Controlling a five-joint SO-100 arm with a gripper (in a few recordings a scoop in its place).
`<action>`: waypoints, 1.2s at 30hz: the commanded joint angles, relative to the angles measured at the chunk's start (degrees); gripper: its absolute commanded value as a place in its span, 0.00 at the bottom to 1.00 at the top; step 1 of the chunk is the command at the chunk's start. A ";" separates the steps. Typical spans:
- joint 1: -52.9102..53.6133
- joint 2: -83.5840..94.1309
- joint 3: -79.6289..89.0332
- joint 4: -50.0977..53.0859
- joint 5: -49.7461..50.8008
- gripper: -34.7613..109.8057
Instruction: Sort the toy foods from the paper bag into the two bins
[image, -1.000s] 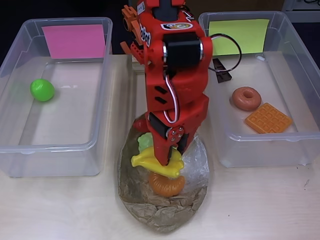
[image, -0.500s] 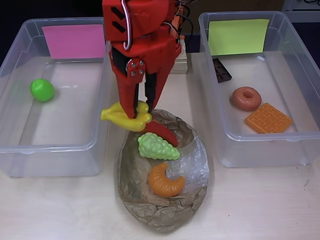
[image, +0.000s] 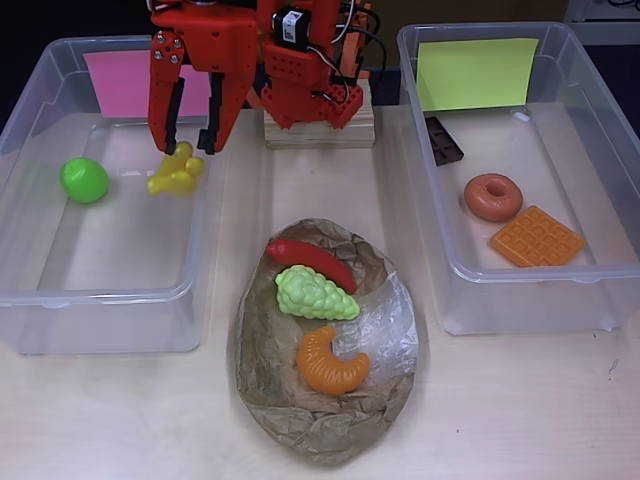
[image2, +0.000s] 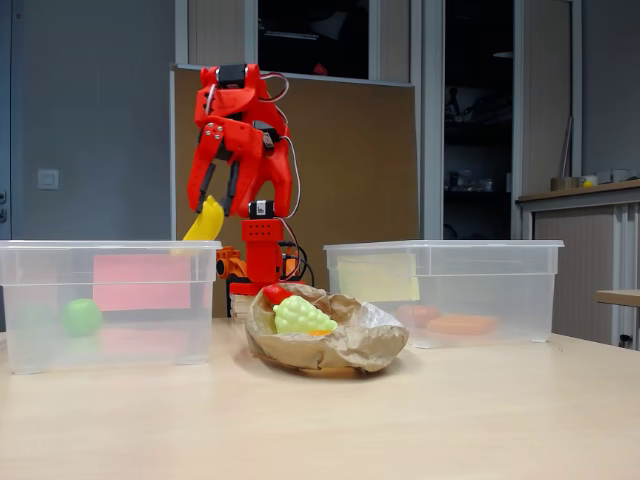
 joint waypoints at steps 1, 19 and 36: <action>4.75 4.75 3.34 -1.58 0.62 0.35; 0.00 3.60 9.32 -7.29 -0.79 0.38; -23.20 -12.74 1.05 -17.67 -9.84 0.40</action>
